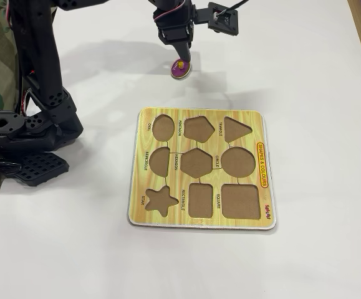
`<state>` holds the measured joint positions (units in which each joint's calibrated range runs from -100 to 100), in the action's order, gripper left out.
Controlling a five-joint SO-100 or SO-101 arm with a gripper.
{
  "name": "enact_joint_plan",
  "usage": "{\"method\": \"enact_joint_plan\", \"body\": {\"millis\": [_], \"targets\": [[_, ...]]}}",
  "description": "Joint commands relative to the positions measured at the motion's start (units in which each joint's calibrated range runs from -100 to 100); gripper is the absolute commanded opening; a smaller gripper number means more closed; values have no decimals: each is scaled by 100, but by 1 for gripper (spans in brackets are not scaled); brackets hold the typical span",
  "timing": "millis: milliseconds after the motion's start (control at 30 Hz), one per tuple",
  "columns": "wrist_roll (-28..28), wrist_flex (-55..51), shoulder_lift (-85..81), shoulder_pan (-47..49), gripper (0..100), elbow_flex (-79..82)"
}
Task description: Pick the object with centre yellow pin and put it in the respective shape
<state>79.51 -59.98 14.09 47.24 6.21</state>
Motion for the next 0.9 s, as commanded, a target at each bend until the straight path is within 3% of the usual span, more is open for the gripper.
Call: {"method": "enact_joint_plan", "body": {"millis": [0,867], "targets": [[-27,61,-53,-144,12,-234],[-33,-26,214,-134,12,-225]]}}
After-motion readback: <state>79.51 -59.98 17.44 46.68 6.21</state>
